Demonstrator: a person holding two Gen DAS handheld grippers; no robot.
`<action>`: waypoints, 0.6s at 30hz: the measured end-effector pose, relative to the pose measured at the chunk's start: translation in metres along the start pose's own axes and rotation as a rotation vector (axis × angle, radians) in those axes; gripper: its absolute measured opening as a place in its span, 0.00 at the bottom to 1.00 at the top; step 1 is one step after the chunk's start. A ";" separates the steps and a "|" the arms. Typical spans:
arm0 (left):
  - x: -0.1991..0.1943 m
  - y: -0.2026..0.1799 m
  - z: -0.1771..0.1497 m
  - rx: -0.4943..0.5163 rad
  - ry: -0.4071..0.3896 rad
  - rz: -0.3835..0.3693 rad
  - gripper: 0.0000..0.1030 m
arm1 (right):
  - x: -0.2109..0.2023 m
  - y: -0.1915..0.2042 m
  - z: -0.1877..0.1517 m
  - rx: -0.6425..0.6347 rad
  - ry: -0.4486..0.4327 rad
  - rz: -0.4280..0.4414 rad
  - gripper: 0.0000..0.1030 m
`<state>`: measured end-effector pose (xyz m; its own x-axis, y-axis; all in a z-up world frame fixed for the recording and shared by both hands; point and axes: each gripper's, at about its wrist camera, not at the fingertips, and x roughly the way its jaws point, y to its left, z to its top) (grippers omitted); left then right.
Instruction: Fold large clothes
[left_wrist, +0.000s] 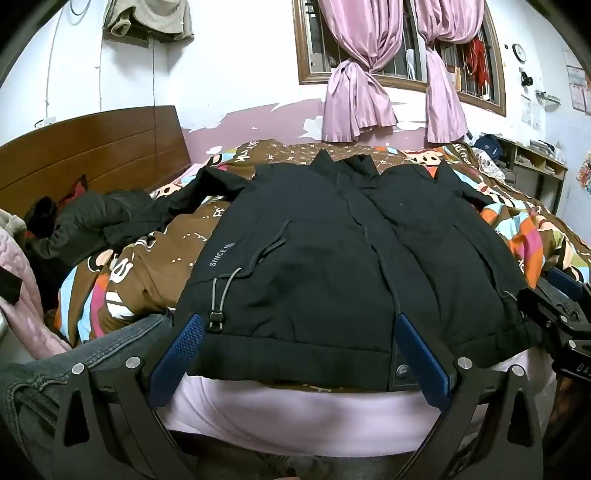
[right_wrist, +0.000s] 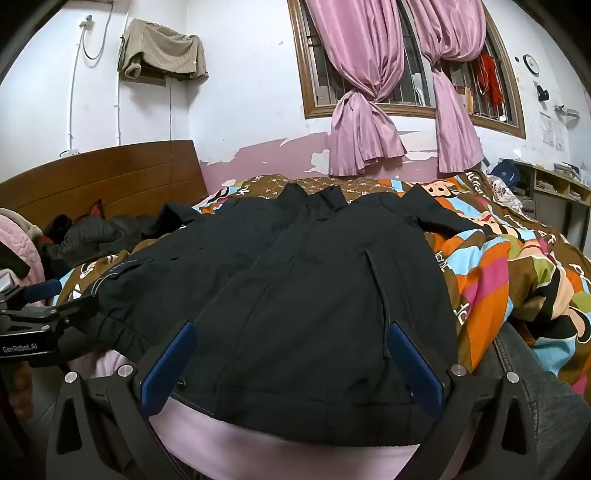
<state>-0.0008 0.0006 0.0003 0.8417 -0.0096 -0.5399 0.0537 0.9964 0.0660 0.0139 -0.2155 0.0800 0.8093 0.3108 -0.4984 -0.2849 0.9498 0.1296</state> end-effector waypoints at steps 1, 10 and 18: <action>0.000 0.000 0.000 0.001 0.000 0.001 0.98 | 0.000 0.000 0.000 0.000 0.000 0.000 1.00; 0.000 0.000 0.000 0.006 0.005 0.012 0.98 | 0.000 0.000 0.000 -0.001 0.000 -0.001 1.00; 0.001 0.003 -0.002 0.009 0.006 0.012 0.98 | 0.000 0.000 0.000 -0.002 0.000 -0.002 1.00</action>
<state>-0.0004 0.0032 -0.0016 0.8390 0.0032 -0.5441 0.0484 0.9956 0.0804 0.0137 -0.2157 0.0796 0.8100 0.3092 -0.4982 -0.2846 0.9502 0.1270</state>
